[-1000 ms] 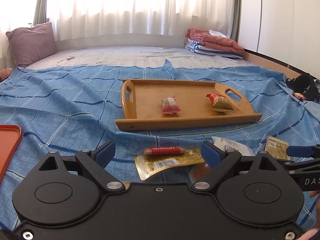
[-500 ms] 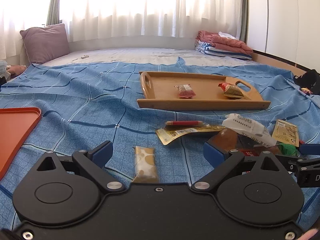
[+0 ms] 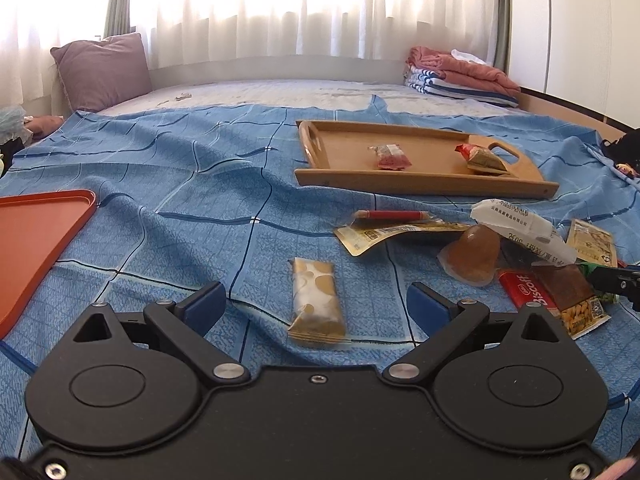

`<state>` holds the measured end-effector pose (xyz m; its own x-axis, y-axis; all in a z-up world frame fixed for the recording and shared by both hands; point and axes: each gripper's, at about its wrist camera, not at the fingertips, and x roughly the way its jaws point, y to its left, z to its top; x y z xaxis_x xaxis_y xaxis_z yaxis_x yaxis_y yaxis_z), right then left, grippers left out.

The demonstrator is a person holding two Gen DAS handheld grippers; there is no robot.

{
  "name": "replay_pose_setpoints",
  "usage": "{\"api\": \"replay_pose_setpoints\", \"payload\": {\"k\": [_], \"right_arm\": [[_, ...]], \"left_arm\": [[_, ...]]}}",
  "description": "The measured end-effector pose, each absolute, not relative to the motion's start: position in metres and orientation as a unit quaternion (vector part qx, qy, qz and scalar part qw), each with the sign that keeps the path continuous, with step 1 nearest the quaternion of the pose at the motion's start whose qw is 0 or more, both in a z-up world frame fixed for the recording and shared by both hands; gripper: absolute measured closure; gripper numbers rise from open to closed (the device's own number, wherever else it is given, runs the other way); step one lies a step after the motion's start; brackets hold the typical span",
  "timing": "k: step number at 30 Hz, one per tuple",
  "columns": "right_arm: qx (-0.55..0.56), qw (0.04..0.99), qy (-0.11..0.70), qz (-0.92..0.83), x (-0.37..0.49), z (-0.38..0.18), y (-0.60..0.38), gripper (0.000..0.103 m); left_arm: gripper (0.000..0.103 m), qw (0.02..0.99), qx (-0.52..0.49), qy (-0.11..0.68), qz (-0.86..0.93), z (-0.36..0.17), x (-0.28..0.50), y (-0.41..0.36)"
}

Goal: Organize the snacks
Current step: 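Move both grippers back to the snack pile, then grasp the cream-patterned bar with the left gripper while the right gripper grasps the green packet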

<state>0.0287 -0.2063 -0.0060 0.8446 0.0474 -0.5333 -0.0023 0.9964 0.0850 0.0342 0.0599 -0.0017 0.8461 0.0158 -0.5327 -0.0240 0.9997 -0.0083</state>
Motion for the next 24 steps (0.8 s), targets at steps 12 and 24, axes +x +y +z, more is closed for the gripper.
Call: {"api": "replay_pose_setpoints", "payload": {"k": [12,24], "right_arm": [[-0.003,0.957,0.287,0.033,0.031,-0.006,-0.196,0.048],[-0.005,0.953,0.300,0.031,0.042,-0.013,-0.192,0.053]], "left_arm": [[0.039,0.957,-0.034,0.287,0.011,-0.002,0.037,0.068],[0.051,0.966,-0.024,0.255,0.015,0.009,0.028,0.065]]}}
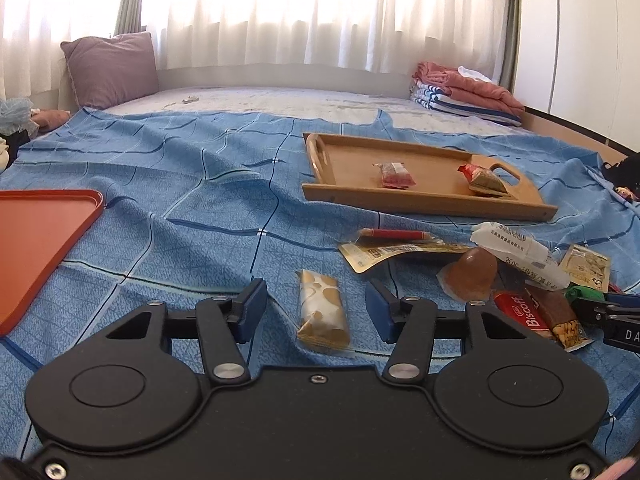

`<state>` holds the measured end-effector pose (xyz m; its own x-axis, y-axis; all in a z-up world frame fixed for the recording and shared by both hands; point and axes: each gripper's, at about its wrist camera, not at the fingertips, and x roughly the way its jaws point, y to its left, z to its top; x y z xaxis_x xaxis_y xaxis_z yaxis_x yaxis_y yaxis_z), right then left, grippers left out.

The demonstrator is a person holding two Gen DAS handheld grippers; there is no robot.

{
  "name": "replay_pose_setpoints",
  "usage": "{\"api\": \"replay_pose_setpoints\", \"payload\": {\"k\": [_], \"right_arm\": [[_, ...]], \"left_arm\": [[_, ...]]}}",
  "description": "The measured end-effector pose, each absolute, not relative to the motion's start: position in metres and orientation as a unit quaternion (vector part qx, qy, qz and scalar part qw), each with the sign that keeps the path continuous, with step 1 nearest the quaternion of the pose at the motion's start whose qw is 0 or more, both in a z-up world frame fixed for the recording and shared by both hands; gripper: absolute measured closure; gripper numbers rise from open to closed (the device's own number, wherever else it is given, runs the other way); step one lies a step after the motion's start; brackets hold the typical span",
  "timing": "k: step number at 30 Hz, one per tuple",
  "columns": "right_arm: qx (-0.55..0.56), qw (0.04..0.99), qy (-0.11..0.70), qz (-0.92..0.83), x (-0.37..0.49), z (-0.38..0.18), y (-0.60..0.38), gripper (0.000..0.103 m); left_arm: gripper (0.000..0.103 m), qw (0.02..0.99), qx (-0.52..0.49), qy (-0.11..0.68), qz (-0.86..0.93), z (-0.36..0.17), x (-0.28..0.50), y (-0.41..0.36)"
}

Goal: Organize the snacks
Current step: 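Grasp the cream-patterned bar with the left gripper while the right gripper grasps the green packet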

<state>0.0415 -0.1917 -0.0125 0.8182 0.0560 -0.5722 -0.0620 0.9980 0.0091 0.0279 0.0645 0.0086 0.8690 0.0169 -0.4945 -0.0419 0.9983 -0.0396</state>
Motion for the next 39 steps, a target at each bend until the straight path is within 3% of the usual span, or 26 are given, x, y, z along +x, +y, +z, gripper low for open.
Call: {"api": "replay_pose_setpoints", "payload": {"k": [6,13,26,27,28,39], "right_arm": [[-0.021,0.953,0.302,0.028,0.041,-0.017,-0.188,0.054],[-0.022,0.953,0.302,0.029,0.042,-0.017,-0.187,0.054],[-0.019,0.957,0.288,0.024,0.040,-0.020,-0.187,0.058],[-0.018,0.957,0.288,0.023,0.039,-0.019,-0.187,0.059],[-0.016,0.957,0.288,0.024,0.038,-0.019,-0.187,0.059],[-0.017,0.960,0.278,0.037,0.019,0.014,-0.187,0.061]], "left_arm": [[0.052,0.970,0.009,0.243,0.006,0.013,0.026,0.053],[0.068,0.950,-0.017,0.310,0.030,-0.005,0.049,0.057],[0.068,0.942,-0.027,0.333,0.028,-0.006,0.058,0.061],[0.072,0.942,-0.033,0.334,0.028,-0.004,0.058,0.062],[0.081,0.941,-0.039,0.335,0.027,-0.003,0.057,0.063],[0.083,0.953,-0.018,0.303,-0.004,0.025,0.048,0.047]]}}
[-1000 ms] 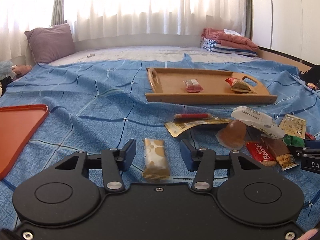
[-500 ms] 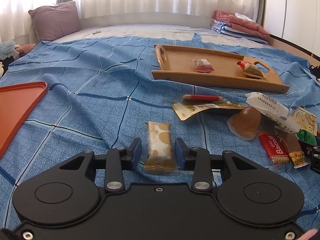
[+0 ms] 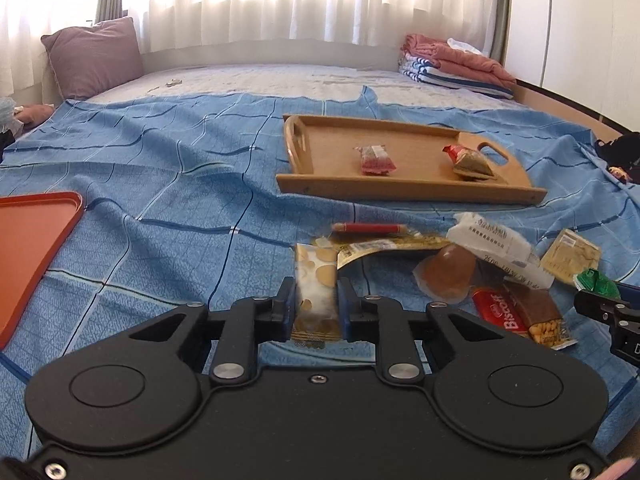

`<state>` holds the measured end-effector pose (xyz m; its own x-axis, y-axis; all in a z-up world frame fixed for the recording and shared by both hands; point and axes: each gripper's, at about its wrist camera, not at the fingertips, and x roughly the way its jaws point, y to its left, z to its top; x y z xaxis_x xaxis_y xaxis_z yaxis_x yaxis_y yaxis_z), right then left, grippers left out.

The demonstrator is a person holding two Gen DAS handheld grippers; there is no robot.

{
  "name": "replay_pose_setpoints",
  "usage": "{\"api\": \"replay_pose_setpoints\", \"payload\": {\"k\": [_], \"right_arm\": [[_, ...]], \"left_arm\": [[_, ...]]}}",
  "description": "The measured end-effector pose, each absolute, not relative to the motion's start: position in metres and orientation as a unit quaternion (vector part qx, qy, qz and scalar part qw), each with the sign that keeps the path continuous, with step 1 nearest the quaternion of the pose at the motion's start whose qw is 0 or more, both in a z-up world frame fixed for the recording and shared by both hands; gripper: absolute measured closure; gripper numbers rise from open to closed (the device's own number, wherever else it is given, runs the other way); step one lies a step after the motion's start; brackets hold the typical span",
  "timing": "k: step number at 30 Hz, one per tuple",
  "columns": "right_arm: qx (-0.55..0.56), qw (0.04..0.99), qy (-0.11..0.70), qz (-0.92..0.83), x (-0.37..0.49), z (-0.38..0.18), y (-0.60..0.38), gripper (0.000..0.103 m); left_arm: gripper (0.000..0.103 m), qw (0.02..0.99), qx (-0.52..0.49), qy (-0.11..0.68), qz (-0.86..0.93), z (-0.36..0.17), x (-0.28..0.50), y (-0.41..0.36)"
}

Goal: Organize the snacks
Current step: 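Grasp the cream-patterned bar with the left gripper while the right gripper grasps the green packet, then carry both snacks onto the wooden tray and open both grippers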

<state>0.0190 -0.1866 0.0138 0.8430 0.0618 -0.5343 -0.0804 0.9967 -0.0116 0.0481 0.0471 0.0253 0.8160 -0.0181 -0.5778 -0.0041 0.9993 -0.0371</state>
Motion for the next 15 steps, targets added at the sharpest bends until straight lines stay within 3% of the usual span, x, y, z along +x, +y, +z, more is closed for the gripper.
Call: {"api": "replay_pose_setpoints", "payload": {"k": [7,15], "right_arm": [[-0.020,0.969,0.244,0.033,0.036,0.045,-0.195,0.061],[-0.032,0.968,0.247,0.026,0.112,0.075,-0.214,0.061]], "left_arm": [[0.083,0.959,-0.025,0.280,-0.034,0.061,0.067,0.041],[0.083,0.958,-0.034,0.281,-0.047,0.090,0.129,0.038]]}}
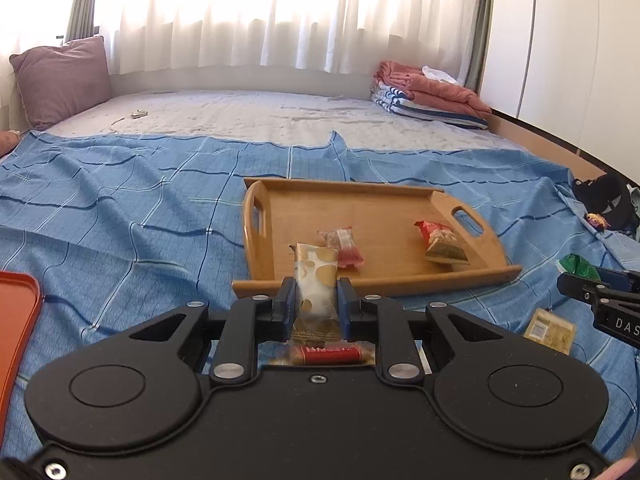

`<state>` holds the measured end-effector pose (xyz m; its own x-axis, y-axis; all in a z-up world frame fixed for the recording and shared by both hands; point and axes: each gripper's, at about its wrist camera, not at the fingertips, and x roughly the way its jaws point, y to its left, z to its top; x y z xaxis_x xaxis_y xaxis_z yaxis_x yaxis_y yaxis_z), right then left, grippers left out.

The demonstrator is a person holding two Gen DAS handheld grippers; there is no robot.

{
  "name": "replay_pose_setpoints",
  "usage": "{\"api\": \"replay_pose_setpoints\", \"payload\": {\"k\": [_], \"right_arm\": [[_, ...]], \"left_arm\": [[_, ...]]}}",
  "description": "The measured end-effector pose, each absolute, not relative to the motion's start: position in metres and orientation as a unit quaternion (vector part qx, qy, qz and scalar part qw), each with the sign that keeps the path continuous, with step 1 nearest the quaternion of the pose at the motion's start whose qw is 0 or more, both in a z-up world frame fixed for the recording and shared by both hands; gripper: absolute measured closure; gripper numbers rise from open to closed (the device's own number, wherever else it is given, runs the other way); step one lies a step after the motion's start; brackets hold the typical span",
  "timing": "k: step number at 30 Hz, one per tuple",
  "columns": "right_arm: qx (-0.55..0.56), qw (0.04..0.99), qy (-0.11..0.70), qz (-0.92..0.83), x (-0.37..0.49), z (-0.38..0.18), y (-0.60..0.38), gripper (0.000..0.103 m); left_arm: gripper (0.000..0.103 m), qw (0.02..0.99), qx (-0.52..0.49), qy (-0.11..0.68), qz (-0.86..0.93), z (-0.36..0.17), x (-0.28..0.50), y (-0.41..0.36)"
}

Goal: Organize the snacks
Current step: 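Carry both snacks onto the wooden tray and open both grippers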

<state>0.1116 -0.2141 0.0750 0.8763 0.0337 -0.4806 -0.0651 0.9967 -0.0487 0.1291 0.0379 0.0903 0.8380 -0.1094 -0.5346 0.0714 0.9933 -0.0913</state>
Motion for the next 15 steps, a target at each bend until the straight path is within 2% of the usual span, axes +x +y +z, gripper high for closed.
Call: {"api": "replay_pose_setpoints", "payload": {"k": [8,15], "right_arm": [[-0.057,0.954,0.292,0.019,0.212,0.079,-0.219,0.061],[-0.032,0.939,0.343,0.016,0.270,0.058,-0.222,0.061]], "left_arm": [[0.083,0.948,-0.056,0.310,-0.044,0.089,0.214,0.033],[0.083,0.939,-0.055,0.339,-0.028,0.062,0.266,0.030]]}}
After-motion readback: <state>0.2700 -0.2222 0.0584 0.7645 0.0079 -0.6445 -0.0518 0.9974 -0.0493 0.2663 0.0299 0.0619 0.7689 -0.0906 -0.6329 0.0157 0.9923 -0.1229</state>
